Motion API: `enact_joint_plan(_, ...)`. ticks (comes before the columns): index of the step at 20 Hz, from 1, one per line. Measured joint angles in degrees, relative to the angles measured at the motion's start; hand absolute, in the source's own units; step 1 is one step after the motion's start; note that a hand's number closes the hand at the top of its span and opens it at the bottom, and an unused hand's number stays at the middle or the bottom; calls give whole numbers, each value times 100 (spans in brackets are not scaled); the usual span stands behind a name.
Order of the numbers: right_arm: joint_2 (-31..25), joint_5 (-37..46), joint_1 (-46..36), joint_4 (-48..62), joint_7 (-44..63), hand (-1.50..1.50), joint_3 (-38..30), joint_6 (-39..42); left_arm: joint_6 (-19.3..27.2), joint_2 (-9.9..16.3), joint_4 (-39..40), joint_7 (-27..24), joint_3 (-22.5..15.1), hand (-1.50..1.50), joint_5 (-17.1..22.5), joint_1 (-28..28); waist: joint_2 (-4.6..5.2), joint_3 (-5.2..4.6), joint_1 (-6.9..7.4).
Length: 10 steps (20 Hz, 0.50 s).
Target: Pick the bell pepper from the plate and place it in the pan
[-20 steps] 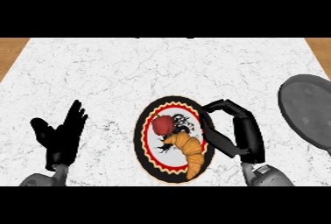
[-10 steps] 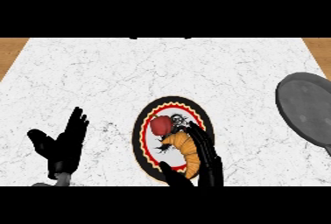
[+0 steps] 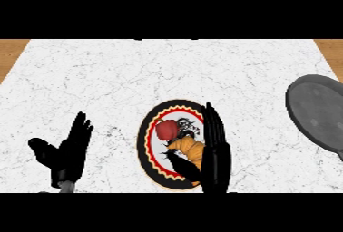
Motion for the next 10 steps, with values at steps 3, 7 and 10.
enact_joint_plan(3,11,335,-324,185,820,-150,-114,989,26,4,-64,51,-27,0,-28,2,5,-9,38)
enact_joint_plan(7,18,567,-894,362,1934,-150,-176,2490,2,-13,-56,54,-58,0,-59,-10,13,-8,78)
enact_joint_plan(10,17,481,-1604,410,2769,-150,-189,3514,-26,-30,-20,98,-70,0,-73,-73,25,2,127)
